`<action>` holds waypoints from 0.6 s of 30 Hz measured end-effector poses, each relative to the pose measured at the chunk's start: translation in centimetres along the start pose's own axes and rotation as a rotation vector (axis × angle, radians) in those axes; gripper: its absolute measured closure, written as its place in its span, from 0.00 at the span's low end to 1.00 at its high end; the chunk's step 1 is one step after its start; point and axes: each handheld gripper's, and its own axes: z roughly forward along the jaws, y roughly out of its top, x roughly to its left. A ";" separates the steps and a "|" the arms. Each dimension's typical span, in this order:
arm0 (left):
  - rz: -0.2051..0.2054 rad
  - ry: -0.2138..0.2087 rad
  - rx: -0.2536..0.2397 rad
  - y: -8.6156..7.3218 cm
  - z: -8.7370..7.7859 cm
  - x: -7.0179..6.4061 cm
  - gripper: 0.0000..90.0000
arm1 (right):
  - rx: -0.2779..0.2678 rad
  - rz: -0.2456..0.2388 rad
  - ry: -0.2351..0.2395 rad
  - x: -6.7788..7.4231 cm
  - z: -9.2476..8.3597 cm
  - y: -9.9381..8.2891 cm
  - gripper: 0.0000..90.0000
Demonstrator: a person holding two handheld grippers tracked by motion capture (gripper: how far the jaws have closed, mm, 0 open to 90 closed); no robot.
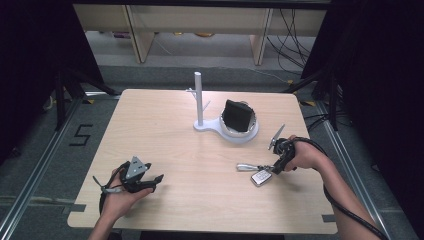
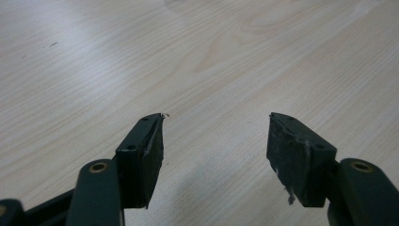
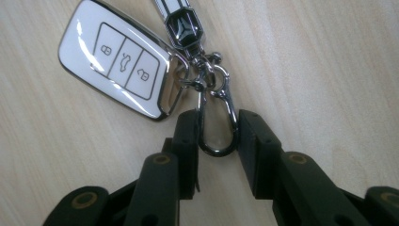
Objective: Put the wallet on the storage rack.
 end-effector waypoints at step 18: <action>0.010 -0.007 -0.009 0.0 0.0 0.0 0.40 | 0.071 -0.063 -0.092 0.9 -0.5 0.6 0.78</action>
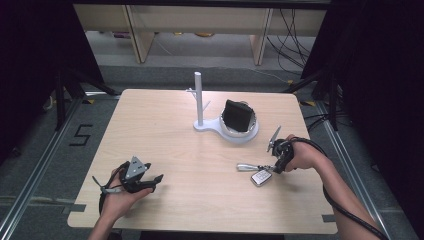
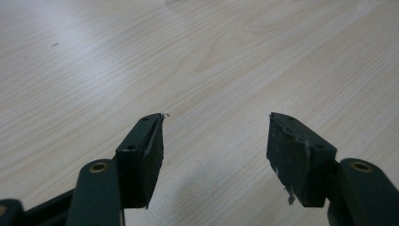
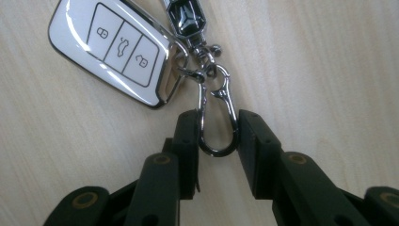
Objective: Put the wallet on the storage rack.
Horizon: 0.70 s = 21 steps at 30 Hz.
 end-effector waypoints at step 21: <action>0.020 -0.035 -0.013 0.9 0.1 -0.9 0.41 | -0.097 0.089 0.019 -0.5 -3.5 0.8 0.97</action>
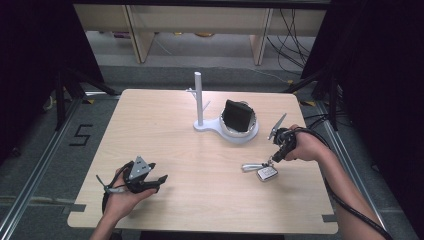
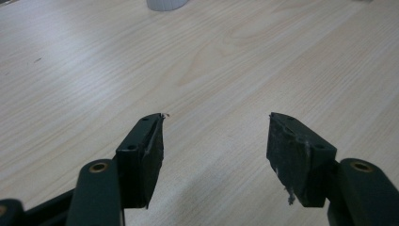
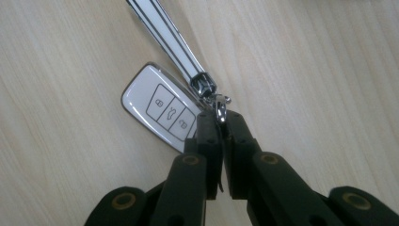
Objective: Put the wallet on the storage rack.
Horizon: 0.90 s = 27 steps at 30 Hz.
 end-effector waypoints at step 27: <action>0.022 -0.259 -0.154 7.4 2.7 -3.6 0.41 | -0.215 -0.138 -0.035 3.4 -6.5 5.0 0.97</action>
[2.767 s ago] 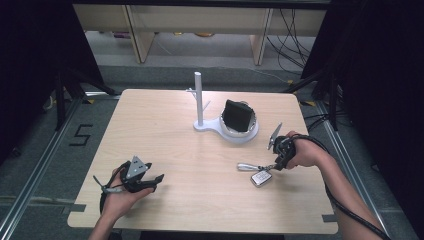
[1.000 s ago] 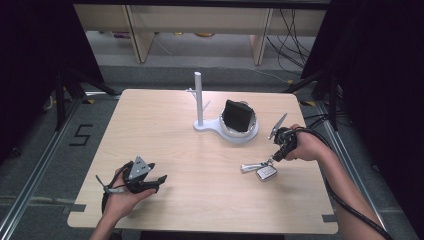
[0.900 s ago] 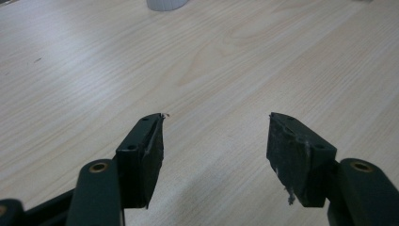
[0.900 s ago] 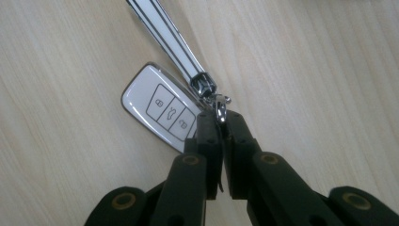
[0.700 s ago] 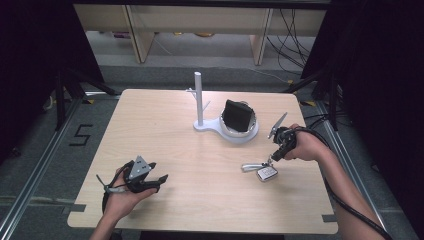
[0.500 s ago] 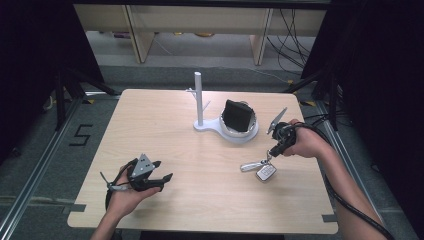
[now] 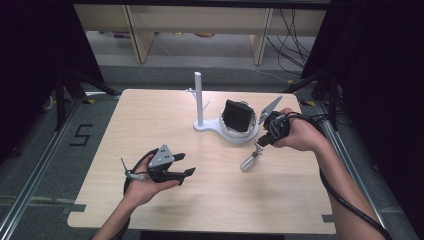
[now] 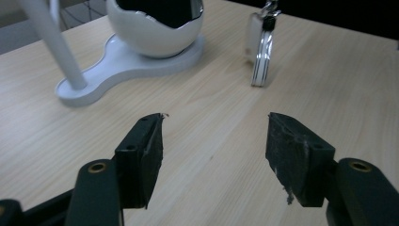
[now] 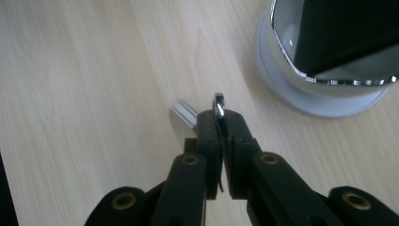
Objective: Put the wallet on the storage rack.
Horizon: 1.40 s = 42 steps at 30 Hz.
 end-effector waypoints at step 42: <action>-0.001 -0.195 -0.184 6.6 6.5 0.0 0.83 | -0.163 -0.149 0.067 4.5 -1.3 8.3 0.97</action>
